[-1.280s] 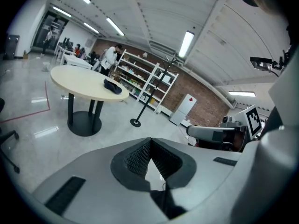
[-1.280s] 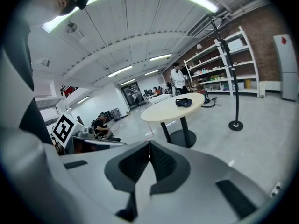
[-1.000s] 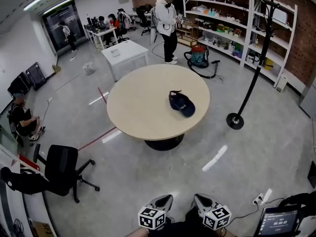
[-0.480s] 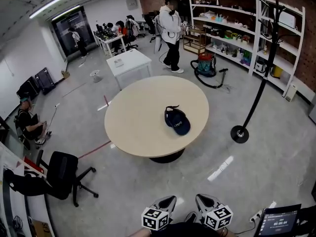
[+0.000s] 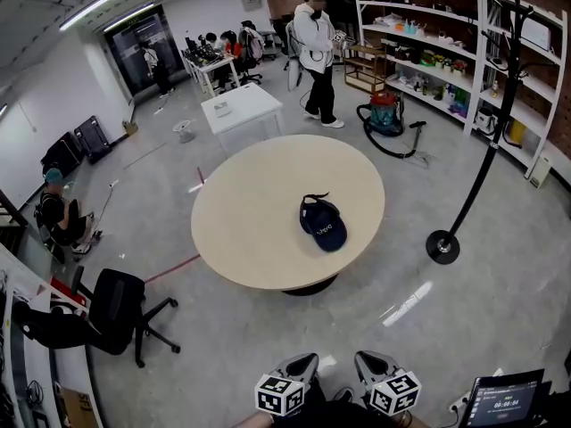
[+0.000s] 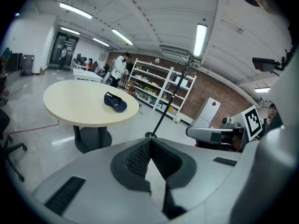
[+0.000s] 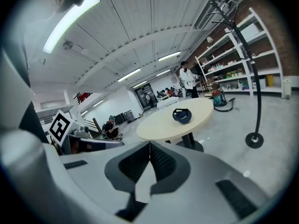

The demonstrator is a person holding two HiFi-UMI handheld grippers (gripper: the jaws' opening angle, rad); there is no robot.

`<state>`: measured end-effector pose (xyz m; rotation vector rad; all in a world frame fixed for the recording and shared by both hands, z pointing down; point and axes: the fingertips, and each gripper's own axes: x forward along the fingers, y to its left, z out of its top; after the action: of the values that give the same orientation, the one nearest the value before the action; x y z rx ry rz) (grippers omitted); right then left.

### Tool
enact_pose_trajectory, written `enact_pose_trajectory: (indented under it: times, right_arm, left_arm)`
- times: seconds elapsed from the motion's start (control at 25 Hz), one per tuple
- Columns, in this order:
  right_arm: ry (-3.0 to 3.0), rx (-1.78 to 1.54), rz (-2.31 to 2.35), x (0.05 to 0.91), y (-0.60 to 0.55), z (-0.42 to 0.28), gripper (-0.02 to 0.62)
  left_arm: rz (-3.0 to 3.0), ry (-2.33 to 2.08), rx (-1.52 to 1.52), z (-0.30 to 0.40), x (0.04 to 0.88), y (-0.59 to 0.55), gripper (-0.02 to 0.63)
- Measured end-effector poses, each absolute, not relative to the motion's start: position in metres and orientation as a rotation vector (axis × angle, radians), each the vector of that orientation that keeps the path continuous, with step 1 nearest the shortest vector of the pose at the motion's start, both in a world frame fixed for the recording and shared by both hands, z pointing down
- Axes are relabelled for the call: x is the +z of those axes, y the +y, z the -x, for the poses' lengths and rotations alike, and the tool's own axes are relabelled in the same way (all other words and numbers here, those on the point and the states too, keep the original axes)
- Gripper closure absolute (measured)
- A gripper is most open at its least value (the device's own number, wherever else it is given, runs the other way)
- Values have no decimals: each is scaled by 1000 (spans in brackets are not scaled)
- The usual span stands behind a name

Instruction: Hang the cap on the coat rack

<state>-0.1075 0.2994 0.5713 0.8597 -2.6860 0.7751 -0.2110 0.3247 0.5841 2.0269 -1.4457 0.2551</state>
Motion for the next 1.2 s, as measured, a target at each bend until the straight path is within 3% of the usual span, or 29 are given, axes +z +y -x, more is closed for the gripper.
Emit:
enact_pose_trajectory:
  times: [0.44, 1.2]
  right_arm:
    - [-2623, 755, -983, 588, 211, 114, 591]
    - [-2503, 774, -1126, 586, 77, 205, 591]
  left_arm:
    - [-2068, -1359, 242, 224, 606, 231, 603]
    - [-2077, -1213, 174, 322, 616, 85, 603]
